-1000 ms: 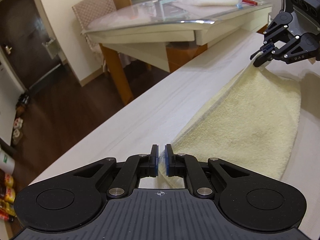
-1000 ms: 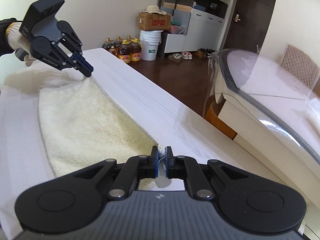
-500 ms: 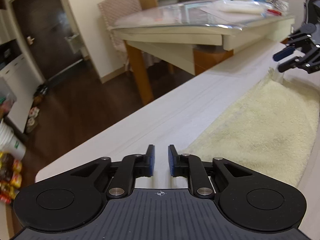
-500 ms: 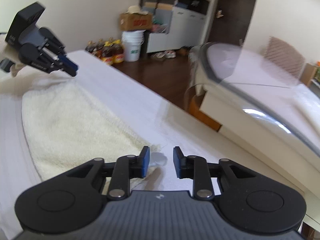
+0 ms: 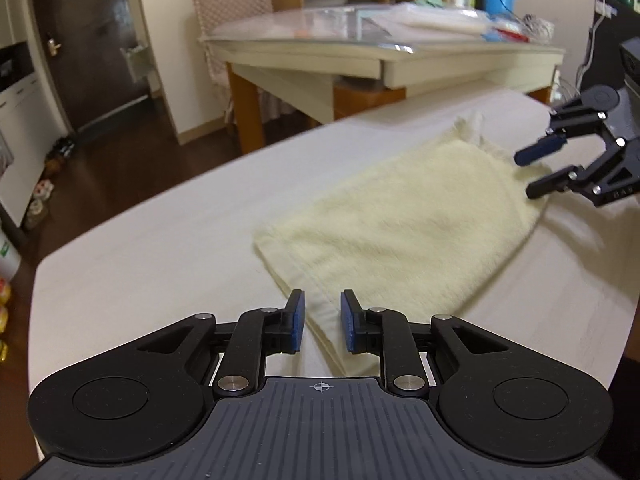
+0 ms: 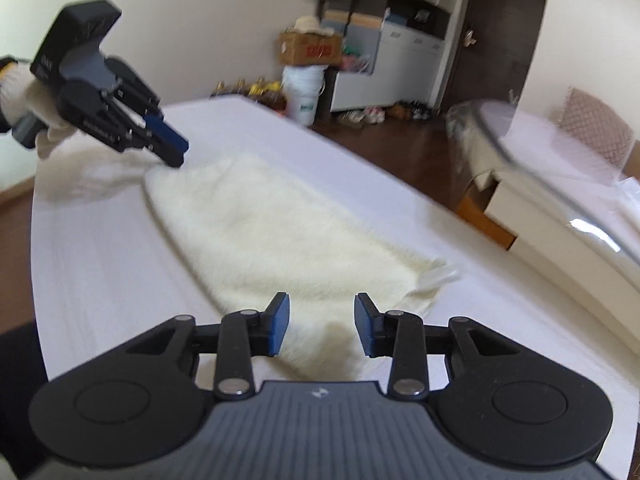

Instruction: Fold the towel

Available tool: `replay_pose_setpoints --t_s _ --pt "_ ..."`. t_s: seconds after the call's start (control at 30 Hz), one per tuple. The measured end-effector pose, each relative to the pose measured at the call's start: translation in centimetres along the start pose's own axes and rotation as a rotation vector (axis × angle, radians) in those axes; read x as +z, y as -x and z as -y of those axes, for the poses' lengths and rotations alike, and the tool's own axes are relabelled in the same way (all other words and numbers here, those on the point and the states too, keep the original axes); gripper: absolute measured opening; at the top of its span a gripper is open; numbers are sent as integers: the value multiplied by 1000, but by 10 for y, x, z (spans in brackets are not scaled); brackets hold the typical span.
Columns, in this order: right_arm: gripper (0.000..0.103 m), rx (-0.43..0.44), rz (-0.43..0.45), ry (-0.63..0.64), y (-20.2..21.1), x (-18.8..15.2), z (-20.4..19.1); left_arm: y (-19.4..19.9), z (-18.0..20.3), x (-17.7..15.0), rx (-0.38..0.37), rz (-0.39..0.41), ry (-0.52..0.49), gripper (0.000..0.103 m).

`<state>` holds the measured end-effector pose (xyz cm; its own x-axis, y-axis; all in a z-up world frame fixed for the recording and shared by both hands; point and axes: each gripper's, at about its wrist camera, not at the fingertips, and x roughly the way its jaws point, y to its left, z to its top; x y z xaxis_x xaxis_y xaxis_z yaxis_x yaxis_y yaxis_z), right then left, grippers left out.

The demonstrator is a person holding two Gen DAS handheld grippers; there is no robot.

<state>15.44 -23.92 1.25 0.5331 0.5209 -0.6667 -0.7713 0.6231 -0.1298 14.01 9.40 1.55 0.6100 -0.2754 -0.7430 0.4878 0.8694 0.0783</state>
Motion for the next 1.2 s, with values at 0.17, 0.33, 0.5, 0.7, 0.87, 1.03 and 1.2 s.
replay_pose_setpoints --t_s 0.17,0.33,0.5,0.7,0.87,1.03,1.2 --pt "36 16 -34 -21 8 -6 -1 5 11 -8 -19 -23 20 20" --pt "36 24 -72 -2 16 -15 -5 19 31 -21 -46 -38 30 20" --pt "36 -44 -32 47 33 -15 -23 35 43 -29 -35 -28 23 24" --pt "38 -76 94 179 42 6 -98 51 22 -15 -6 13 -123 33" --pt "38 -76 126 247 22 29 -166 54 13 3 -68 1 -334 40" --pt "37 -103 112 307 -5 47 -220 57 5 10 -133 9 -513 45" --pt "36 -131 45 398 -38 61 -251 50 -6 5 -191 -18 -602 46"
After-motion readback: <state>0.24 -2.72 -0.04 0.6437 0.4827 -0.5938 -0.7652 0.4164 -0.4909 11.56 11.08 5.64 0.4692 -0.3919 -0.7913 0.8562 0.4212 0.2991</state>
